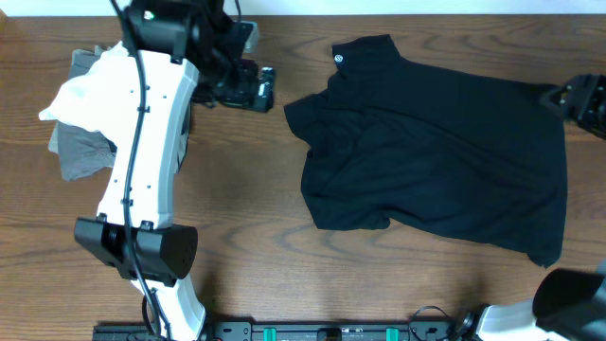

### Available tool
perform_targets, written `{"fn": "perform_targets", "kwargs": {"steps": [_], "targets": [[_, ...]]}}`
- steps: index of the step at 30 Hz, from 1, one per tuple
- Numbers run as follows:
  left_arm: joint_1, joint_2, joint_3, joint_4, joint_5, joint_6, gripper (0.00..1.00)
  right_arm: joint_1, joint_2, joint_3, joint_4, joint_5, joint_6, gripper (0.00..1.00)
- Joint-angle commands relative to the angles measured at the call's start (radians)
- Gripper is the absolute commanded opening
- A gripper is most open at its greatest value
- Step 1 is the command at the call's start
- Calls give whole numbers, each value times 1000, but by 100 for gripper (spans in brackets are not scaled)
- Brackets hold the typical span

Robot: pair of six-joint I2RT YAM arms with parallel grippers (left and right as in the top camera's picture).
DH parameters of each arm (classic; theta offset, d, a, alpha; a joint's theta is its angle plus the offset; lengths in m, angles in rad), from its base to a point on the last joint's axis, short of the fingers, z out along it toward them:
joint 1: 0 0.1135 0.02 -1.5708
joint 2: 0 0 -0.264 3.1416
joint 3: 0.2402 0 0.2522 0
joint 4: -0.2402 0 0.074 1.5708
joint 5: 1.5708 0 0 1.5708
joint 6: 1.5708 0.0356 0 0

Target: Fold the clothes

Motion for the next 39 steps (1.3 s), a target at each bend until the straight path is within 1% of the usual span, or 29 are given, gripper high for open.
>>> {"fn": "perform_targets", "kwargs": {"steps": [1,3,4,6,12,13,15,16,18,19,21,22,23,24,25,27,30,32,34,35,36,37,38,39], "targets": [[-19,9,-157,105,214,-21,98,76,-24,12,-19,51,82,58],[-32,15,-251,189,276,-56,98,122,-24,11,-42,101,99,58],[-43,23,-323,249,332,-87,98,154,-23,5,-47,143,121,58],[-59,35,-401,314,371,-131,98,186,-23,0,-45,174,127,58],[-113,117,-563,525,426,-261,100,238,-22,-1,7,188,130,58],[-120,140,-575,557,436,-278,98,240,-22,-1,10,188,131,58],[-132,180,-579,589,439,-300,88,242,-22,-1,11,188,130,58],[-137,203,-579,599,439,-306,81,242,-22,-1,10,188,130,58],[-139,236,-579,606,431,-304,60,242,-22,-1,10,188,130,58],[-138,245,-579,607,417,-305,46,242,-22,-1,9,188,130,57],[-126,251,-579,608,342,-305,26,242,-22,-1,3,188,130,58],[-122,250,-579,607,313,-305,21,242,-22,-1,2,188,130,57],[-116,245,-579,603,270,-305,13,242,-22,-1,2,188,130,57],[-105,239,-578,592,225,-305,8,242,-22,-1,2,188,130,57],[-95,235,-576,578,187,-305,6,242,-22,-1,4,189,130,57],[-73,230,-573,538,122,-305,6,242,-22,-1,9,195,130,57],[-44,230,-574,487,97,-302,6,242,-22,-1,16,217,130,57],[-34,230,-574,469,53,-302,6,242,-22,-1,19,229,130,57],[-30,230,-574,452,16,-302,8,242,-22,-1,24,229,130,57],[-29,230,-573,444,5,-302,16,242,-22,-1,26,229,130,57],[-28,230,-573,437,-7,-302,41,242,-22,-1,26,233,130,57],[-26,230,-573,426,-26,-301,58,242,-22,-1,25,243,130,57],[-24,230,-573,415,-42,-301,66,242,-22,-1,24,259,130,57],[-21,230,-571,397,-61,-301,67,242,-22,-1,22,275,130,58]]}}
